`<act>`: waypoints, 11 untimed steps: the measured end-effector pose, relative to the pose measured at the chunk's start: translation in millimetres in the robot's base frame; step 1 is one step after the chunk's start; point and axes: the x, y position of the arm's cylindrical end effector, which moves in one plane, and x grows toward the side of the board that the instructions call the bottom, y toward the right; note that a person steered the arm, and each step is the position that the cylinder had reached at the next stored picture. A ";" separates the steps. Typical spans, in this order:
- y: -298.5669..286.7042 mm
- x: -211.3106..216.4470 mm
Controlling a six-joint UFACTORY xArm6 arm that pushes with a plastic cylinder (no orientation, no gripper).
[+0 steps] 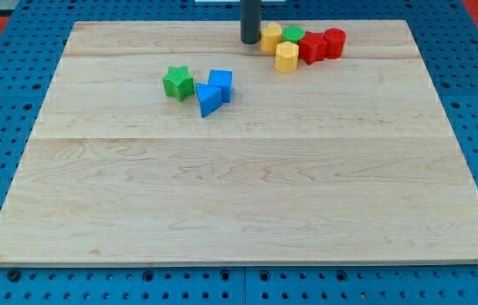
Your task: Place the blue cube in between the green star and yellow hexagon
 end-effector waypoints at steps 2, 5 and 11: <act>-99.1 20.4; -114.7 111.6; -76.7 117.8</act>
